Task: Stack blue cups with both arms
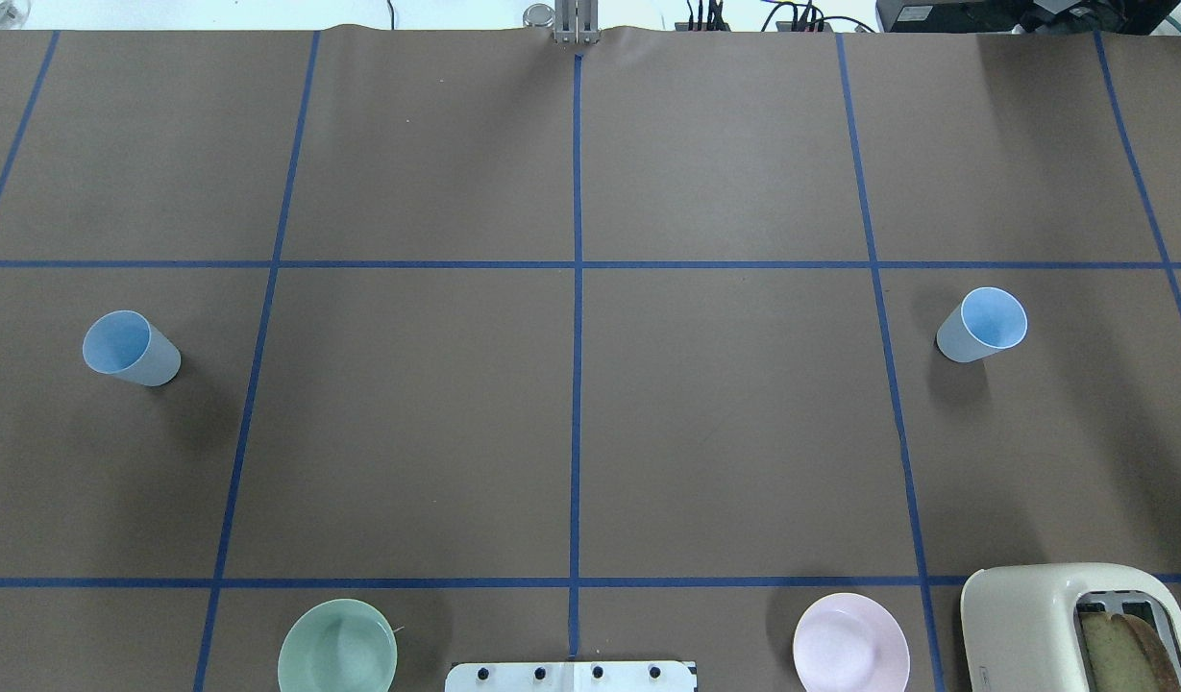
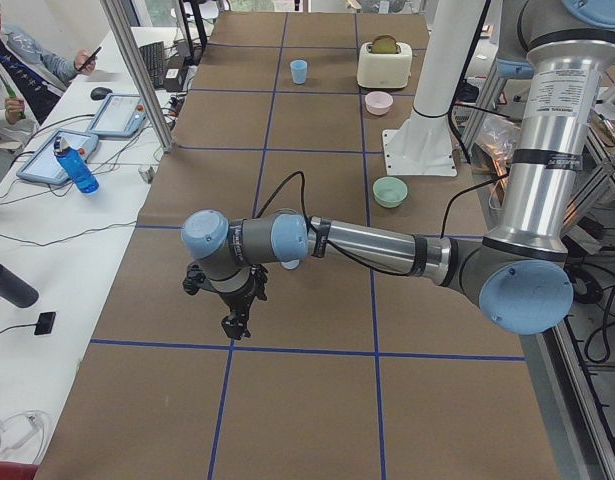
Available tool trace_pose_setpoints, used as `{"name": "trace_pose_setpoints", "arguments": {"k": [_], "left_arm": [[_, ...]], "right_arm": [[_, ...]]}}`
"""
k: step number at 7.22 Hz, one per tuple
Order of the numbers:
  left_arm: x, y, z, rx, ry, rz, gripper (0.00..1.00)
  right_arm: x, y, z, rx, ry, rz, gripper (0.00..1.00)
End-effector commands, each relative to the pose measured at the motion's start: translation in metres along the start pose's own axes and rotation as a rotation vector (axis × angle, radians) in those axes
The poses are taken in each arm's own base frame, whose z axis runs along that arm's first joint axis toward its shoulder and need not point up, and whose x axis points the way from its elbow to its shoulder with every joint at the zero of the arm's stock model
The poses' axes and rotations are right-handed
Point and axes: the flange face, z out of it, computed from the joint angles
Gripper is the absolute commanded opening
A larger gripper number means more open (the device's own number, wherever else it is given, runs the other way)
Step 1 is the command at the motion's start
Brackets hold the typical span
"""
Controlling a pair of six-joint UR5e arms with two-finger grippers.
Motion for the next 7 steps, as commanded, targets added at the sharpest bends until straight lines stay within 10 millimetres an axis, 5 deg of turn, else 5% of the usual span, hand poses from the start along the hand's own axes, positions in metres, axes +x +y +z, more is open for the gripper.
{"name": "trace_pose_setpoints", "arguments": {"k": [1, 4, 7], "left_arm": [[0.001, 0.0, -0.001, 0.002, 0.0, 0.0, 0.99], [0.022, -0.008, -0.015, 0.045, 0.035, 0.017, 0.99], [0.097, -0.034, -0.009, 0.063, 0.081, -0.071, 0.98]], "right_arm": [[0.004, 0.001, 0.0, 0.006, 0.036, -0.002, 1.0], [-0.019, -0.007, -0.004, 0.009, -0.008, -0.028, 1.0], [-0.068, -0.015, 0.02, -0.04, -0.039, -0.129, 0.99]]}}
